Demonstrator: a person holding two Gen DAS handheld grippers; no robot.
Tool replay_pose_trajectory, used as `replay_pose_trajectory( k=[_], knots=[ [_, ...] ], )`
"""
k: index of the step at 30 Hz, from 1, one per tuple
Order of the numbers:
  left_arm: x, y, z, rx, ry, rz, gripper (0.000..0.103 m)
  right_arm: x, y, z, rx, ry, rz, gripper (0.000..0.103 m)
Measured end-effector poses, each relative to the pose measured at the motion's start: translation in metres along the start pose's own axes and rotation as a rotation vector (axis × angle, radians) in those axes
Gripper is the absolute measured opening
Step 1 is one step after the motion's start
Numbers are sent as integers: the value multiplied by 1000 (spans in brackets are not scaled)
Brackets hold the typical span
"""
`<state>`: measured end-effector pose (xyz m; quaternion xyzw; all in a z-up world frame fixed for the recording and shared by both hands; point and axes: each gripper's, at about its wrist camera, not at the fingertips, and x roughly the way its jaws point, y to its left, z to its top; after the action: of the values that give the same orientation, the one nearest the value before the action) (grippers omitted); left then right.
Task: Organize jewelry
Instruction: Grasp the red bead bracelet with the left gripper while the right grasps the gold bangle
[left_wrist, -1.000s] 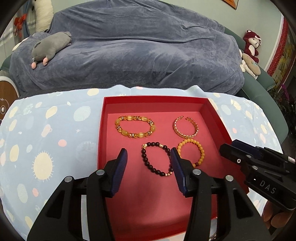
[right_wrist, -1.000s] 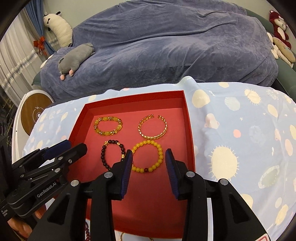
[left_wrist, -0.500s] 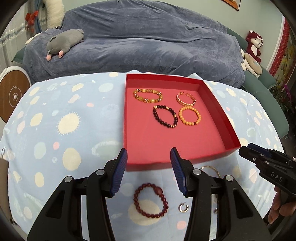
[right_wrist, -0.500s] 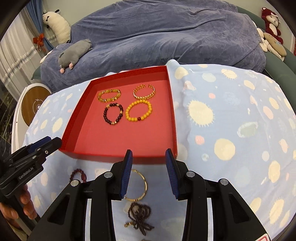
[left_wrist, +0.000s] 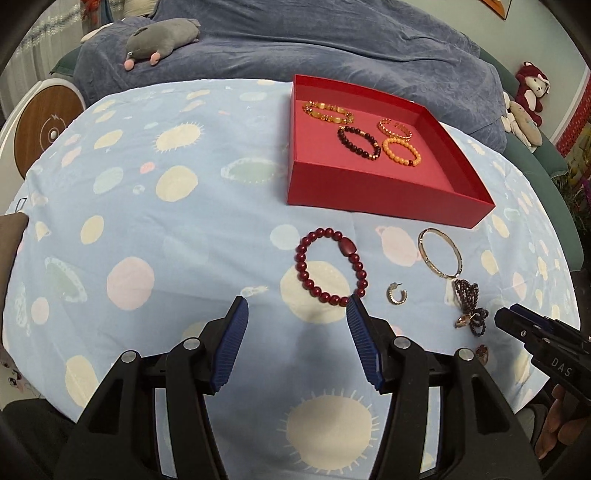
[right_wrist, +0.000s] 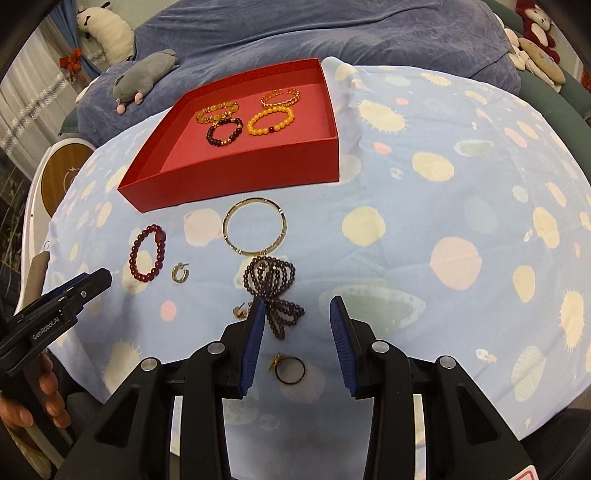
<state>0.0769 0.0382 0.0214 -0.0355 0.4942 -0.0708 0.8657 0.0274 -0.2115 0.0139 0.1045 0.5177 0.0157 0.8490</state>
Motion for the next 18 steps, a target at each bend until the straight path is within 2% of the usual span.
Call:
replay_pose_trajectory(
  k=[4,10,16,18],
  knots=[
    [7,-1,4,-4,-1,18,53,1,-1,3,4,-3,-2,36],
    [28,-10,19,23,11,35,52,8,4,27,-6,-17,-5,36],
    [47,-16,20,48,41,46,50,31,12,48,-24,-10,-14,36],
    [48,-18,19,59,30,56,49,40,14,53,-31,-3,-20,36]
  ],
)
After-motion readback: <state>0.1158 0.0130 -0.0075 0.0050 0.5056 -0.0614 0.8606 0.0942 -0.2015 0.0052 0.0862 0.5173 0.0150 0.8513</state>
